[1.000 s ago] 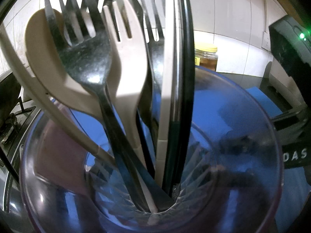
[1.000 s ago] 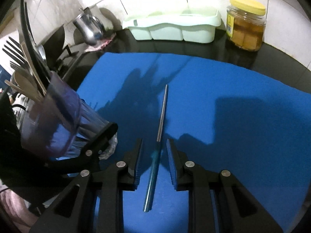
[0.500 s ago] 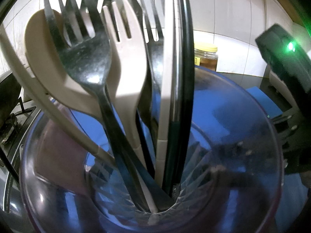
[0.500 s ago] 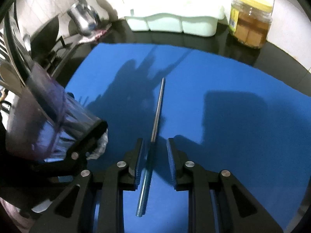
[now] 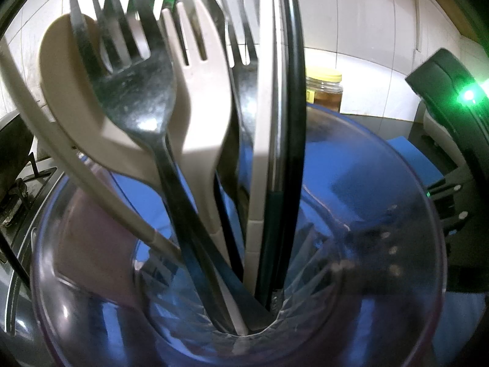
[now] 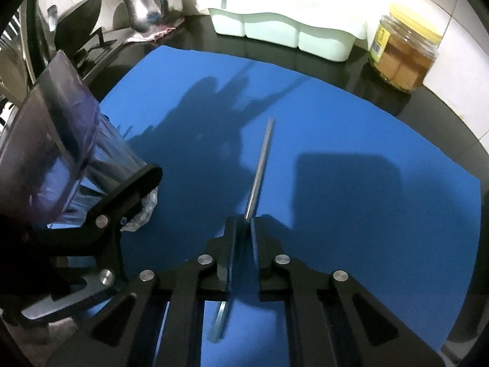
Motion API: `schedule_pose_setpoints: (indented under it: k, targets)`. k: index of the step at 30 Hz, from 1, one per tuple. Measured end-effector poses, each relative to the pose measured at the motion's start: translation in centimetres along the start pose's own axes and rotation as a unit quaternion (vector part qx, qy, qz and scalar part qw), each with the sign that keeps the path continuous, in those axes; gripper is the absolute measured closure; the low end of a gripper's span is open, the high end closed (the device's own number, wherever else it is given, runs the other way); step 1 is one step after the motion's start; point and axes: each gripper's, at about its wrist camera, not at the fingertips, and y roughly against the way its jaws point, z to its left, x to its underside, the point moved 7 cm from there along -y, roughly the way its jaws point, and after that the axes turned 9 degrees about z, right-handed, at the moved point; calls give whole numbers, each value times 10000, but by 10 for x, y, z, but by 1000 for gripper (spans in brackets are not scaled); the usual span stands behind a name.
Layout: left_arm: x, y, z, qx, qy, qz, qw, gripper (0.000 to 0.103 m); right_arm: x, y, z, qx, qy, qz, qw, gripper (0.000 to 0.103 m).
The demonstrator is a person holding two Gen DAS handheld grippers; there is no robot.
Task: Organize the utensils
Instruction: 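Lower the right gripper onto the teal-handled metal rod and grasp it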
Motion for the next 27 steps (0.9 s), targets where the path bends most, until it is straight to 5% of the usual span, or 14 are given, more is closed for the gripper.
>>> schedule_pose_setpoints:
  k: [7,18,27]
  targets:
    - [0,0,0,-1,0,0,10000,23,-4,-2,-8,-24,-50,368,9993,93]
    - [0,0,0,-8,2,1,10000,23,-20,-10,6,204,862,1054,9905,93]
    - [-1,0,1,28,12,1,10000,23,-24,-9,1,-99,961,959,9907,94]
